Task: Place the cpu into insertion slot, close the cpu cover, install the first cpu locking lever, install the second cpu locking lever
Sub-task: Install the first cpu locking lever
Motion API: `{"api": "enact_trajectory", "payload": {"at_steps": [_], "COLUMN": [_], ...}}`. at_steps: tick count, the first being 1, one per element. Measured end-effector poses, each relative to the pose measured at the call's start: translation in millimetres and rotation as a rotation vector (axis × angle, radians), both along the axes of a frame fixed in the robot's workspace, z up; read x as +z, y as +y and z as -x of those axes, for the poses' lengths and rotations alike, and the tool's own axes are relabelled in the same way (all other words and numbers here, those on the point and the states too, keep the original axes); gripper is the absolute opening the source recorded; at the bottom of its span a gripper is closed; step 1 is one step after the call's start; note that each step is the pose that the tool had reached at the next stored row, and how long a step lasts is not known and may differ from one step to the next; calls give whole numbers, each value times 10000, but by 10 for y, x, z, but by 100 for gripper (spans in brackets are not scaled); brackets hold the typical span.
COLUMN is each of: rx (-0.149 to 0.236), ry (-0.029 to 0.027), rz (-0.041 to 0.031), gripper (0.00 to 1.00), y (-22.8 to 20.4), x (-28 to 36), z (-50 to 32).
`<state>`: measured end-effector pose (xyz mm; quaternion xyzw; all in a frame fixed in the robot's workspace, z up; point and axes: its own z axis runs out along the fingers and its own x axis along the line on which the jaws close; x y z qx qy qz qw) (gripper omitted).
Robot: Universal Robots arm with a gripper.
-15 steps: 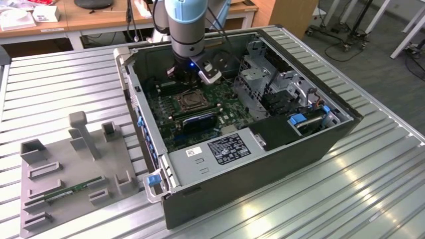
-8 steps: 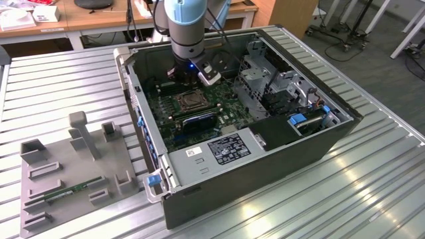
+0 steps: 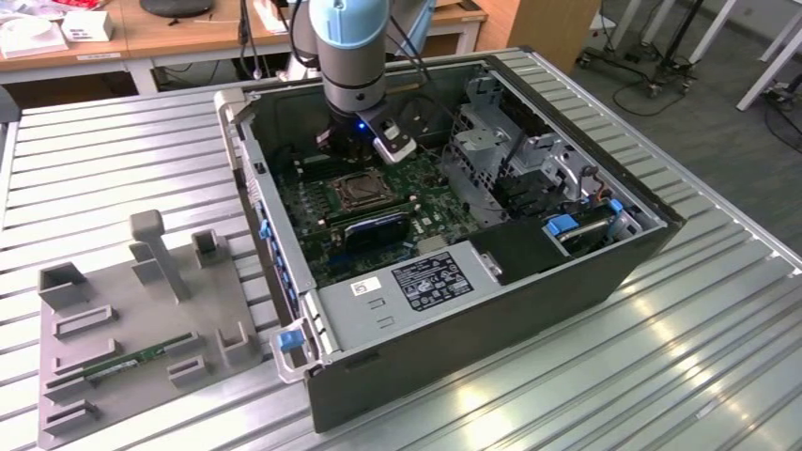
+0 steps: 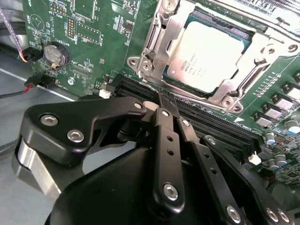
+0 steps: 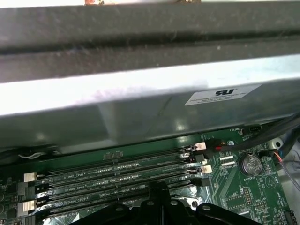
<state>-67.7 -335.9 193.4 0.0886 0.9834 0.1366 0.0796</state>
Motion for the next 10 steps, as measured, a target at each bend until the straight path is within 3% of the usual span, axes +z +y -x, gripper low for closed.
{"api": "enact_trajectory", "payload": {"at_steps": [3,7,10], "rx": [-12,-32,-41], "ry": [-1,-2,1], "rz": [41,147,171], "gripper": [11,11,11], "y": [1,1,0], "x": [-1,-3,-6], "z": [0,0,0]}}
